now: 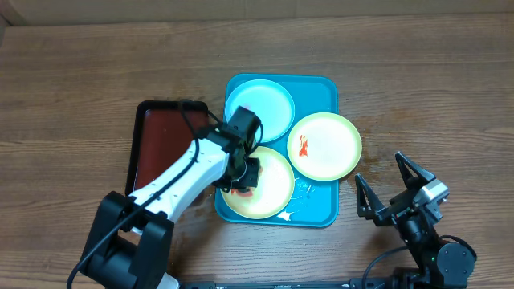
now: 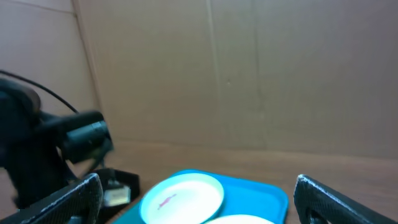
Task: Clean dirty plates on tray and stack at the side
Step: 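Carry the sponge with the left gripper onto the lower yellow plate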
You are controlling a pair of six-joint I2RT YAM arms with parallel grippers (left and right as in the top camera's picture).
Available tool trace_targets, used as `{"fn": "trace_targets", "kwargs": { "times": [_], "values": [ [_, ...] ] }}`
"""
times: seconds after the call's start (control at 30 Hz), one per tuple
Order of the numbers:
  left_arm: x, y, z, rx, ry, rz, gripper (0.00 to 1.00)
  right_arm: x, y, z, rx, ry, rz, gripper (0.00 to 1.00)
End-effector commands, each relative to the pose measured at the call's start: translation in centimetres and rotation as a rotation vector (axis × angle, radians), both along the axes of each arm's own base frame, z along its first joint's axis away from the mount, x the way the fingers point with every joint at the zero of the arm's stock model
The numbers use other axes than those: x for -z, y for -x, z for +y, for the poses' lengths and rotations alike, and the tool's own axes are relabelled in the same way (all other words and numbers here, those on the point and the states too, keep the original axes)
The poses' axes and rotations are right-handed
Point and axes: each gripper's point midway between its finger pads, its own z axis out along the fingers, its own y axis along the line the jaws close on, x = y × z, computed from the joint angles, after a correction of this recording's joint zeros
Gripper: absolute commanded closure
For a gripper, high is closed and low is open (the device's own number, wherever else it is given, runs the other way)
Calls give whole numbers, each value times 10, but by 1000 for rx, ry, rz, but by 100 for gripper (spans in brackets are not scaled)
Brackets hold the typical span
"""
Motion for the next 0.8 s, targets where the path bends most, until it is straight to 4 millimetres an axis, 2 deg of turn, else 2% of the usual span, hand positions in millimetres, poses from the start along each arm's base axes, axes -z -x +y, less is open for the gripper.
{"fn": "trace_targets", "kwargs": {
  "times": [0.0,0.07,0.27,0.3,0.37,0.4,0.5,0.6,0.7,0.77],
  "values": [
    [4,-8,7,-23,-53,-60,96,-53,17,2,-12,-14,-47,0],
    [6,-12,1,-10,-35,-86,96,-59,16,2,-9,-7,35,0],
    [18,-14,-13,61,-1,-151,95,-57,5,2,-15,30,370,0],
    [21,-12,-13,72,-2,-151,91,-59,3,5,-32,27,407,0],
    [25,-8,-11,100,-11,-144,67,-66,-2,13,-92,21,448,0],
    [27,-5,-9,111,-15,-138,64,-69,-3,18,-132,18,457,0],
    [30,0,-6,111,-25,-118,67,-76,-5,37,-284,11,452,0],
    [28,3,-4,112,-32,-105,66,-77,-15,42,-331,-18,469,0],
    [13,-4,-7,107,-24,-119,71,-67,-24,42,-331,-71,547,0],
    [-7,-14,-12,101,-7,-151,71,-57,-26,44,-338,-80,600,0]
  ]
}}
